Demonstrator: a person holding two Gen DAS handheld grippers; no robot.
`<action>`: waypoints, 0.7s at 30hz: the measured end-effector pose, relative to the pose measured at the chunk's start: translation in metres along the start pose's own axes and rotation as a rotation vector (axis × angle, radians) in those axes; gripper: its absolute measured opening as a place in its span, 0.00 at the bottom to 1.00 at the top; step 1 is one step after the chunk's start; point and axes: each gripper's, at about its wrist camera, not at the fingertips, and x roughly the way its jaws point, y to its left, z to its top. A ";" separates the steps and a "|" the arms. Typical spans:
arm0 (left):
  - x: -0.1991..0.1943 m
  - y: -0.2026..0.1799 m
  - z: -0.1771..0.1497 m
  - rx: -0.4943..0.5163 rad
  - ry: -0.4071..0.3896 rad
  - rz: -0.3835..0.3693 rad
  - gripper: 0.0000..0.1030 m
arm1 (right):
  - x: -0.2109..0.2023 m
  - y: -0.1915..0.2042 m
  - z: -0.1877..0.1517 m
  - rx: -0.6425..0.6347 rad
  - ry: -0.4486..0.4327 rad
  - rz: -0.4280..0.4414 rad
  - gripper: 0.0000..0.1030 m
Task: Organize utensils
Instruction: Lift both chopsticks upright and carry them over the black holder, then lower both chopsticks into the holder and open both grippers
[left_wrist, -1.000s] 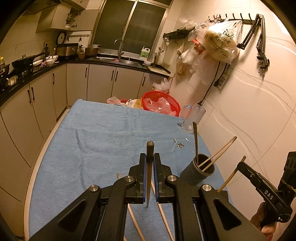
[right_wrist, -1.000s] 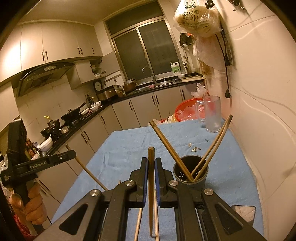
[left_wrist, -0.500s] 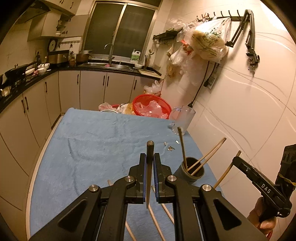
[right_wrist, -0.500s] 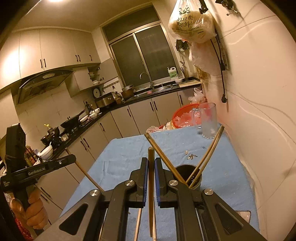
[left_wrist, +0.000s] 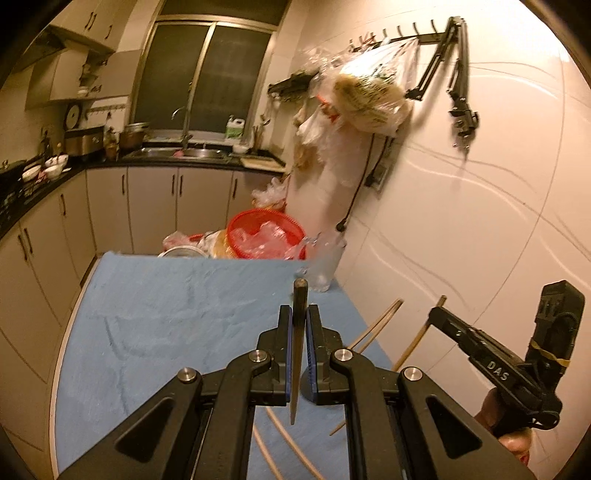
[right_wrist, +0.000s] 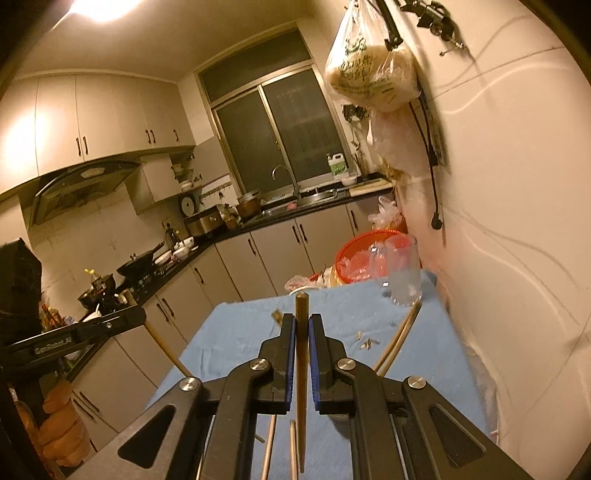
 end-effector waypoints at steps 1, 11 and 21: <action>0.000 -0.005 0.006 0.005 -0.005 -0.013 0.07 | -0.001 -0.001 0.004 0.002 -0.007 -0.003 0.07; 0.020 -0.035 0.045 0.016 -0.033 -0.067 0.07 | 0.000 -0.023 0.049 0.035 -0.077 -0.027 0.07; 0.077 -0.041 0.046 0.001 0.041 -0.075 0.07 | 0.030 -0.047 0.055 0.056 -0.051 -0.060 0.07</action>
